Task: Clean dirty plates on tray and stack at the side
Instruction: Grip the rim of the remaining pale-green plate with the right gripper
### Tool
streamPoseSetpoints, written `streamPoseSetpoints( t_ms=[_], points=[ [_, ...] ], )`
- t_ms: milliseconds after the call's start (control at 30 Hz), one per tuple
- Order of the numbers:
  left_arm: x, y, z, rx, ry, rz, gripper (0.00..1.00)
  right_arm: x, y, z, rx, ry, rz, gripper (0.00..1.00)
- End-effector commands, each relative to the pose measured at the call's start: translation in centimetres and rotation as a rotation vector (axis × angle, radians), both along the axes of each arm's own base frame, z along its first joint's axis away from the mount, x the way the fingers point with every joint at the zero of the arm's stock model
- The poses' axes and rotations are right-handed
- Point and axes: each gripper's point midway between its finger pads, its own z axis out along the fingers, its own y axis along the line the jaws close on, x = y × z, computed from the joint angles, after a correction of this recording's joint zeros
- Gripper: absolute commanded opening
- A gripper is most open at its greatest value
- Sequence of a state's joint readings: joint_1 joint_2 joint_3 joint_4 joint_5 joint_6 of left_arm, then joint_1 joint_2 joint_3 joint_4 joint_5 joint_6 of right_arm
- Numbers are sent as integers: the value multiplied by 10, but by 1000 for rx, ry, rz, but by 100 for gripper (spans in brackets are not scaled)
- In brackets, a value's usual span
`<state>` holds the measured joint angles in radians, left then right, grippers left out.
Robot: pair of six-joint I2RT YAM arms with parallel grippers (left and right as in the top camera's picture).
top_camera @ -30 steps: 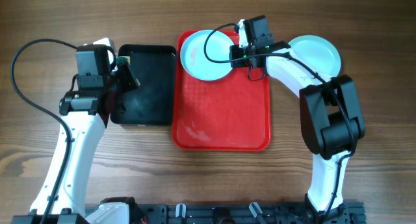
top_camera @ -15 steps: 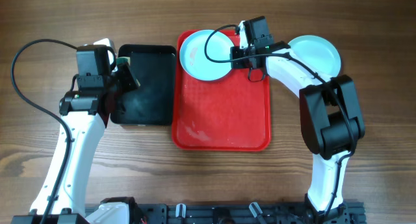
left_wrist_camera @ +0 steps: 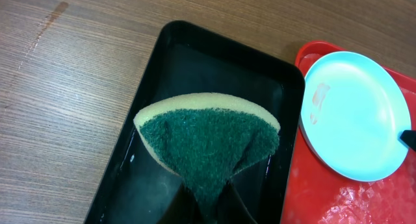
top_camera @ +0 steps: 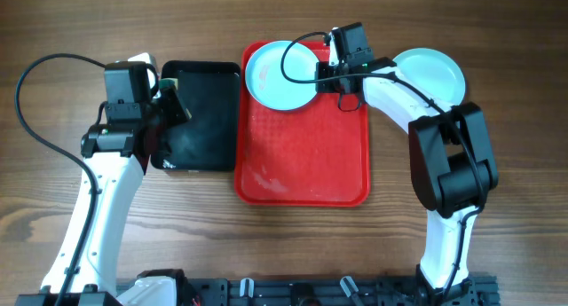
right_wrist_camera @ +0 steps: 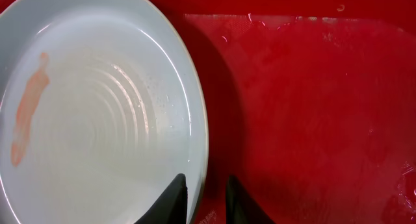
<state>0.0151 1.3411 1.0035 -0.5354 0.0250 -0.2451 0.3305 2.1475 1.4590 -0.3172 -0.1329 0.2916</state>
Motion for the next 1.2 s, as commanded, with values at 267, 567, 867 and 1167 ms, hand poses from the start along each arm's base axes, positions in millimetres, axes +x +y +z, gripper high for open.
streamPoseSetpoints(
  t_ms=[267,567,867,1167],
  points=[
    [2,-6,4,57,-15,-126,4,-7,-4,-18,-5,48,-25,25],
    [4,-23,-14,40,22,-270,4,-7,-4,-18,-5,47,-23,33],
    [7,-24,-15,38,13,-271,4,0,-2,-13,55,43,-119,4],
    [7,-24,-15,38,14,-271,4,-2,-2,-19,47,58,-127,19]
  ],
)
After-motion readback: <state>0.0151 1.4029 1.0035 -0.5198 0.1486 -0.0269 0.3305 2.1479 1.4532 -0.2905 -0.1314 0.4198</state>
